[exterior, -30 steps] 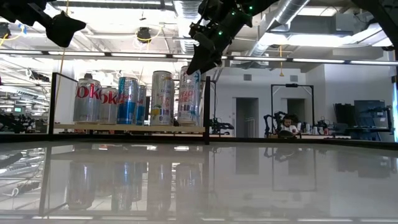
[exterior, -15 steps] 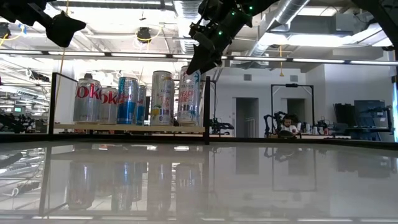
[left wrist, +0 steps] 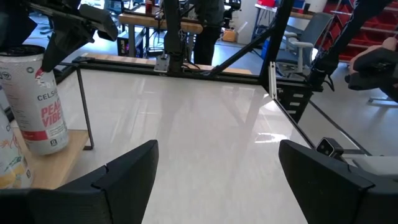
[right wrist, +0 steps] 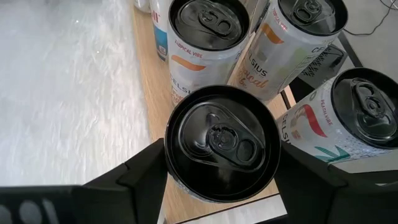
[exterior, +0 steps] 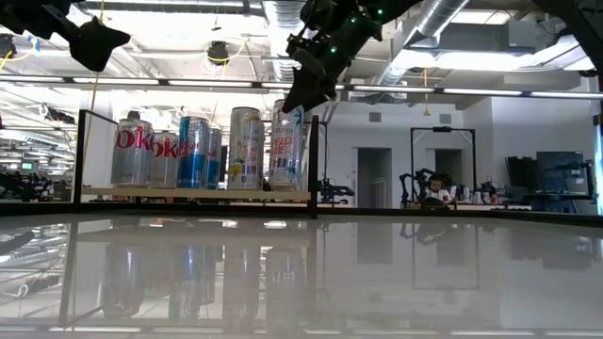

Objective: Place canned beverage on shelf
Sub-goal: Put the white and pink soda can aligned with the other white and pink soda can on the shelf

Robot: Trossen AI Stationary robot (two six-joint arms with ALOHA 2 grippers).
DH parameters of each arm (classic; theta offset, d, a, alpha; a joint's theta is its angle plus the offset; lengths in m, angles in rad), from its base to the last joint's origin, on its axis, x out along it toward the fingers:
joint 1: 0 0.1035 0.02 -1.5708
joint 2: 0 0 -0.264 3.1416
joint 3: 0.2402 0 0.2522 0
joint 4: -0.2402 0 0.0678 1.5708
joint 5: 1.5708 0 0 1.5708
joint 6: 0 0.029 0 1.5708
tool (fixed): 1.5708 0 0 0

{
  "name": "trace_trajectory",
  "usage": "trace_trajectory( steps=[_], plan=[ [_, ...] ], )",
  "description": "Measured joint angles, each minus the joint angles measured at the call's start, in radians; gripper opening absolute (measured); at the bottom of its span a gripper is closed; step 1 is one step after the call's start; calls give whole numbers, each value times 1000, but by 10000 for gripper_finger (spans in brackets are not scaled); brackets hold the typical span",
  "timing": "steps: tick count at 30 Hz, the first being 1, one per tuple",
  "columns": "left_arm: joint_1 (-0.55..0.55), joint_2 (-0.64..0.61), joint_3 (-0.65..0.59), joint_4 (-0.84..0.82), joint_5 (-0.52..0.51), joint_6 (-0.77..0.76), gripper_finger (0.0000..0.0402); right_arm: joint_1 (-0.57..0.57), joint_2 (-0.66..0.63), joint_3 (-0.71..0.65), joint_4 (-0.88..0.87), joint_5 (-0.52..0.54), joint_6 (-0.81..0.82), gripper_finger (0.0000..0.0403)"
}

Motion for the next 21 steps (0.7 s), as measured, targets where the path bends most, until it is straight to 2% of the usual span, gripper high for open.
trace_trajectory(
  steps=[21],
  plan=[
    [0, 0, 0, 0, 2, 2, 318, 11, 43, 2, 17, 22, -7, 274]
  ],
)
